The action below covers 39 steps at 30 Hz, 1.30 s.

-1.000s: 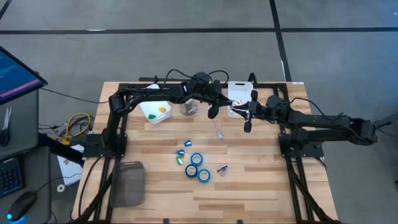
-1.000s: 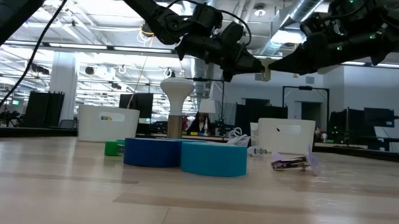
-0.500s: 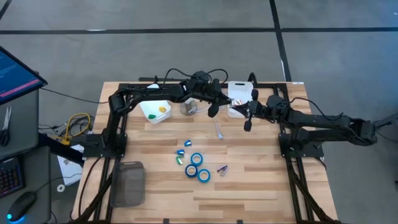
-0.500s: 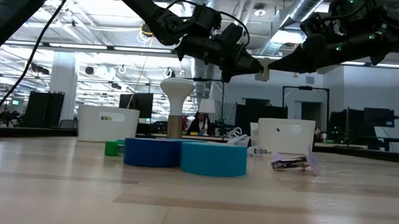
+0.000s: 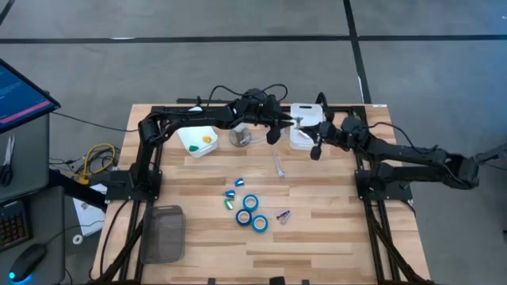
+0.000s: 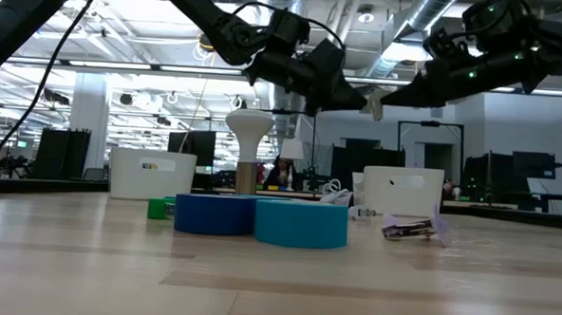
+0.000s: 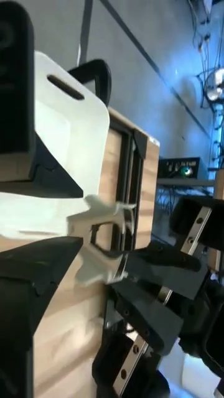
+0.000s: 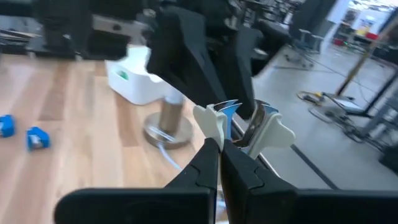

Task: Pick and place Stapler, Stapler remover, tape
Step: Put the gray staple remover into the right white bin, then put the top light blue tape into the black bin

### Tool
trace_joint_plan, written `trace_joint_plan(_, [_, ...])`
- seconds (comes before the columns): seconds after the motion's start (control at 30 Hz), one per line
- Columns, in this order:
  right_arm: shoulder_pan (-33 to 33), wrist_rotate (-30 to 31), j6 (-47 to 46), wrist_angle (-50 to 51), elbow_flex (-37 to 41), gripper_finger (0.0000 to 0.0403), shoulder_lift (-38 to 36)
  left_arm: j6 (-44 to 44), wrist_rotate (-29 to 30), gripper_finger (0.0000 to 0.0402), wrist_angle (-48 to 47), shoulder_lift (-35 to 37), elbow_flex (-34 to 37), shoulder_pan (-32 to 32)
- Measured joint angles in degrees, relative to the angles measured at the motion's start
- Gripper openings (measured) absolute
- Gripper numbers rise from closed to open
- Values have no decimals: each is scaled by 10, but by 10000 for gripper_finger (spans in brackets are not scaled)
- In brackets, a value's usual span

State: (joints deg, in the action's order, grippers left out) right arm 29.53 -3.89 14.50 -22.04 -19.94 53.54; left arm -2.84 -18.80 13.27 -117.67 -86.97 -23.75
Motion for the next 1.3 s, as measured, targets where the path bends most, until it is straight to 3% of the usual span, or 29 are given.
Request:
trace_joint_plan(0.33, [80,44,-44,113,0,0,0,0,20,143,-4,0,0,-3])
trace_joint_plan(0.77, [111,38,-85,207,0,7,1,1,20,131,-4,0,0,-3])
trace_joint_plan(0.9, [111,37,-85,200,0,41,1,1,19,135,-5,0,0,-3])
trace_joint_plan(1.17, [110,37,-85,193,0,151,1,2,18,133,-14,0,0,-3])
trace_joint_plan(1.3, [90,37,-61,165,0,166,-8,1,19,119,-74,23,0,-3])
